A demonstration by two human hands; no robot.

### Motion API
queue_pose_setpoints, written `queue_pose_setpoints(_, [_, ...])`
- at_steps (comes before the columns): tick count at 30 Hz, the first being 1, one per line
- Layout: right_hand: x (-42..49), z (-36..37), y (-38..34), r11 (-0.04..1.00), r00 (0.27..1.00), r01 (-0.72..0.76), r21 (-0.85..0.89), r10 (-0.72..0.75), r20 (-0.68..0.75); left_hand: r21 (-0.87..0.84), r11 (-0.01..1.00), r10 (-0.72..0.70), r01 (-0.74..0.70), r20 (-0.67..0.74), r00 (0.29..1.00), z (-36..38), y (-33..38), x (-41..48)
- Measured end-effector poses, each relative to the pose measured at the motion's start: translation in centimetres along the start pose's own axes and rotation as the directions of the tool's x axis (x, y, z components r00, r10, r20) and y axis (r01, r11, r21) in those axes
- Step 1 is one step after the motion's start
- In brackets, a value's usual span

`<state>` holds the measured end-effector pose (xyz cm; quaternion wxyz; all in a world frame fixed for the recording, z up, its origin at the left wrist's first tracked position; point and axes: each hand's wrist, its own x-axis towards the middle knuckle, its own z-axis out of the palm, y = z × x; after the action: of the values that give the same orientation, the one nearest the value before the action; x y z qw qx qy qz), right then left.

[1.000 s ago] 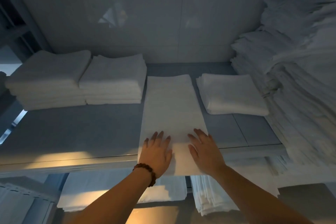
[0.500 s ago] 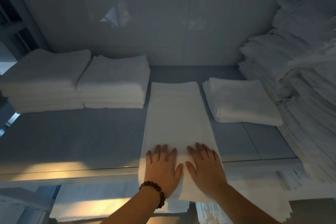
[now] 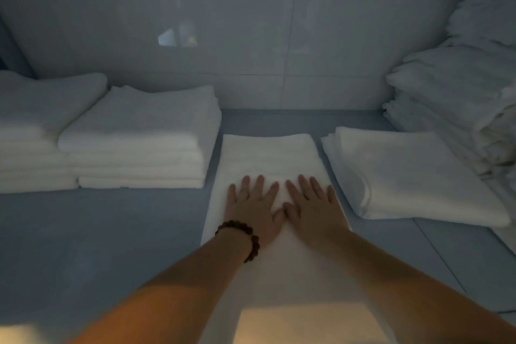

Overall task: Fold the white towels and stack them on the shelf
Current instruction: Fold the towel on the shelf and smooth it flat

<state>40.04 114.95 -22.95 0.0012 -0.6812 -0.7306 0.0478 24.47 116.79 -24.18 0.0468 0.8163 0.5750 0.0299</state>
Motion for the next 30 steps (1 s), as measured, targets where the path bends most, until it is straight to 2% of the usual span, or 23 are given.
queue_pose_setpoints(8, [10.0, 0.0, 1.6, 0.992, 0.993, -0.102, 0.073, 0.106, -0.056, 0.057, 0.991, -0.122, 0.122, -0.012, 0.993, 0.1, -3.4, 9.8])
queue_pose_setpoints(14, [13.2, -0.5, 1.6, 0.993, 0.990, -0.122, 0.003, 0.122, -0.069, 0.056, 0.987, -0.147, 0.149, -0.033, 0.989, 0.2, -4.0, 12.9])
queue_pose_setpoints(17, [11.7, -0.8, 0.5, 0.992, 0.991, -0.123, 0.021, 0.124, -0.049, 0.057, 0.986, -0.154, 0.155, -0.028, 0.988, 0.0, -4.0, 13.3])
queue_pose_setpoints(22, [3.7, 0.0, -0.8, 0.997, 0.997, -0.070, 0.038, 0.071, -0.014, 0.059, 0.990, -0.129, 0.127, 0.031, 0.991, -0.8, -4.0, 13.0])
queue_pose_setpoints(26, [-0.4, -0.1, -0.8, 0.996, 0.996, -0.082, 0.020, 0.081, 0.033, 0.029, 0.999, -0.041, 0.038, 0.121, 0.992, -1.7, -3.7, 10.4])
queue_pose_setpoints(30, [-1.8, -0.2, -1.2, 0.995, 0.995, -0.097, 0.027, 0.096, 0.036, 0.003, 0.997, 0.075, -0.076, 0.126, 0.989, -1.2, -1.4, 4.8])
